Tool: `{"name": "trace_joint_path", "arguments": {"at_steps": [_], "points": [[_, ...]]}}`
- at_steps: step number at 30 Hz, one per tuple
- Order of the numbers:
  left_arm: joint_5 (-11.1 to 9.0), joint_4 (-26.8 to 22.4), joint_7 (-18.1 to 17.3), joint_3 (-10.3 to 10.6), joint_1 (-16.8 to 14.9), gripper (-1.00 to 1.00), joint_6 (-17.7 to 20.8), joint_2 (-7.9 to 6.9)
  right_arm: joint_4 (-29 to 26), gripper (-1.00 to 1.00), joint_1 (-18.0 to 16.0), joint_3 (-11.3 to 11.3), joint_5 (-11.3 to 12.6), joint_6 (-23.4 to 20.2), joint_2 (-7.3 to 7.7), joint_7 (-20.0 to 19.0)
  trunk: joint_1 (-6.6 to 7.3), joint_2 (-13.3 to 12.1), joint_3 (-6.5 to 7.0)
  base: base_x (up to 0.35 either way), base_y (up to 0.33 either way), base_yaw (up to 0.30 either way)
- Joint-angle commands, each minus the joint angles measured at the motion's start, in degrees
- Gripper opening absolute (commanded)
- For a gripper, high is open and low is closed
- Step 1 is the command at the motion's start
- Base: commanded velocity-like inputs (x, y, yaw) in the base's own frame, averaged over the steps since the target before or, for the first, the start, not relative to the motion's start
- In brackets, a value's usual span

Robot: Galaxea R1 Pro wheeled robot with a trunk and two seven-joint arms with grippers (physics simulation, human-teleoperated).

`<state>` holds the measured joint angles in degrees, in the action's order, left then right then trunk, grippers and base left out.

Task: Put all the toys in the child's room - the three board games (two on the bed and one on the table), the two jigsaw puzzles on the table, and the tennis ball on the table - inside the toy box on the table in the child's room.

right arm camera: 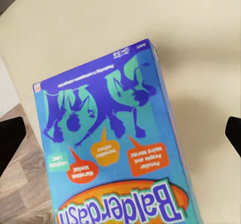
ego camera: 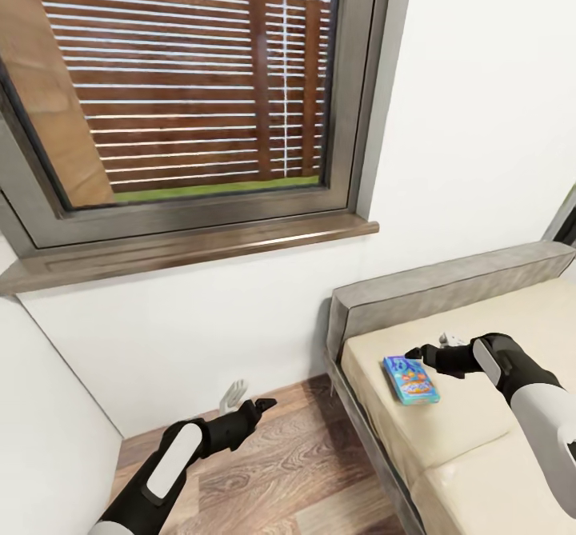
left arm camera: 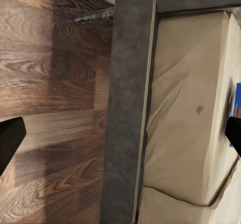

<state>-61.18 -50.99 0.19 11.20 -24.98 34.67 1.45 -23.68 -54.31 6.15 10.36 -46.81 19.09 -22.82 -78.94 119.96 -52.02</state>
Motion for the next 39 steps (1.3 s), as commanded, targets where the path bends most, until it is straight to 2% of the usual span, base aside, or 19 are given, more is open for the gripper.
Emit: {"name": "trace_joint_path", "arguments": {"at_steps": [1,10,23,39], "points": [[-0.14,-0.01,0.02,-0.02,-0.03,1.0,0.18,0.01,-0.05,1.0,-0.02,0.27,0.07,-0.36,-0.01,-0.07,0.01,0.02,-0.05,0.0,0.0,0.118],[0.31,0.42,0.06,0.05,1.19,1.0,-0.57,-0.17,-0.05,1.0,-0.01,0.27,0.05,-0.45,0.11,-0.93,0.01,0.02,-0.05,0.0,0.0,0.092],[0.51,0.67,0.08,0.13,2.08,1.0,-3.92,-0.22,-0.05,1.0,0.0,0.27,-0.06,-1.68,0.15,-1.83,0.01,0.02,-0.05,0.0,0.0,0.032],[0.53,0.71,0.16,0.2,2.2,1.0,-4.65,-0.14,-0.05,1.0,0.0,0.19,-0.14,-1.94,0.16,-1.95,0.01,0.02,-0.05,-0.051,-0.019,0.005]]}}
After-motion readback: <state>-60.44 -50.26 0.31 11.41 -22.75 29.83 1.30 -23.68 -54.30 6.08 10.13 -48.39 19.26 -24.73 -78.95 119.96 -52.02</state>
